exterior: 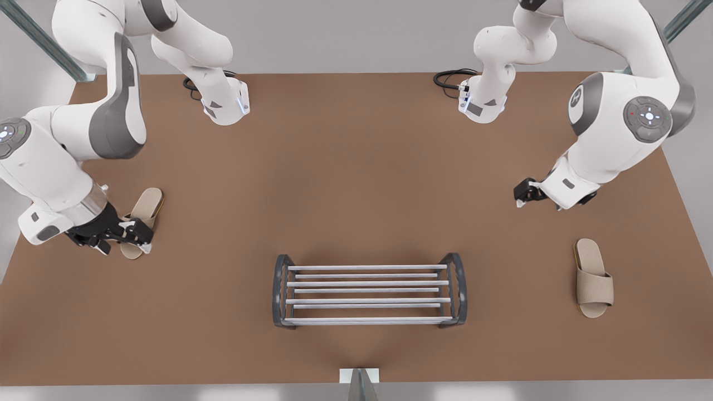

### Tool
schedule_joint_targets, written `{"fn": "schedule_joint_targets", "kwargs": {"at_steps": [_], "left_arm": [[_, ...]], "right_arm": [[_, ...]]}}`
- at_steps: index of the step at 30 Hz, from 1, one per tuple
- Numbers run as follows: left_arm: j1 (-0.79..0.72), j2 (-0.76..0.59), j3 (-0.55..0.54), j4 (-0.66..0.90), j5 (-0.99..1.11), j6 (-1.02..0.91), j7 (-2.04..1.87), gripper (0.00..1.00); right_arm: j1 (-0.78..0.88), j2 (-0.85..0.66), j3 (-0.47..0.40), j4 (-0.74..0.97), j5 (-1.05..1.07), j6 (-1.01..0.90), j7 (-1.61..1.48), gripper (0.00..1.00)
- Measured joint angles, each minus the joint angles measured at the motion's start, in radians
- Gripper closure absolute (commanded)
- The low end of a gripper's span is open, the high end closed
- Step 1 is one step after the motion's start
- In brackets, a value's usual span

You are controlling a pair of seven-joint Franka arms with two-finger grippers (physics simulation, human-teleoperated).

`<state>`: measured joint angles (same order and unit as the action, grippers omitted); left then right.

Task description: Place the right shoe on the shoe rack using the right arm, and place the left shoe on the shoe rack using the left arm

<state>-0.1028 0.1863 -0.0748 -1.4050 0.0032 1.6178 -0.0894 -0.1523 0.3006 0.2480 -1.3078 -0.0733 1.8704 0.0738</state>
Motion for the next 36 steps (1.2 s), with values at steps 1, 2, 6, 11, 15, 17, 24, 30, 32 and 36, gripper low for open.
{"fn": "schedule_joint_targets", "kwargs": {"at_steps": [1,2,6,11,15,17,24,30,32,36], "left_arm": [[-0.002,0.000,0.000,-0.001,0.001,0.010,-0.002,0.00],[-0.005,0.002,0.000,0.002,0.001,0.020,-0.004,0.00],[0.099,-0.129,-0.012,-0.324,0.021,0.166,-0.008,0.00],[0.341,-0.323,-0.017,-0.946,0.107,0.696,0.017,0.01],[0.423,-0.156,-0.016,-1.094,0.159,1.222,0.053,0.01],[0.460,-0.064,-0.017,-1.079,0.223,1.408,0.068,0.00],[0.731,0.234,-0.020,-0.881,0.473,1.732,0.108,0.01],[0.804,0.416,-0.037,-0.708,0.594,1.825,0.131,0.01],[0.834,0.479,-0.069,-0.655,0.610,1.840,0.138,0.01],[0.847,0.561,-0.084,-0.575,0.631,1.859,0.148,0.01]], "right_arm": [[0.001,-0.001,0.000,-0.001,0.000,0.007,0.003,0.00],[0.002,-0.003,0.000,-0.001,0.000,0.011,0.006,0.00],[-0.004,-0.183,0.002,-0.272,-0.007,0.119,0.016,0.00],[-0.027,-0.495,0.044,-0.782,-0.009,0.438,0.041,0.00],[-0.052,-0.431,0.051,-0.843,-0.009,0.636,0.061,0.00],[-0.059,-0.417,0.051,-0.855,-0.010,0.692,0.069,0.00],[-0.218,-0.113,0.051,-0.935,-0.011,0.993,0.083,0.00],[-0.489,-0.327,0.064,-1.144,-0.010,1.154,-0.006,0.00],[-0.561,-0.356,0.068,-1.163,-0.010,1.153,-0.045,0.00],[-0.453,-0.459,0.089,-1.332,-0.010,1.155,-0.115,0.00]]}}
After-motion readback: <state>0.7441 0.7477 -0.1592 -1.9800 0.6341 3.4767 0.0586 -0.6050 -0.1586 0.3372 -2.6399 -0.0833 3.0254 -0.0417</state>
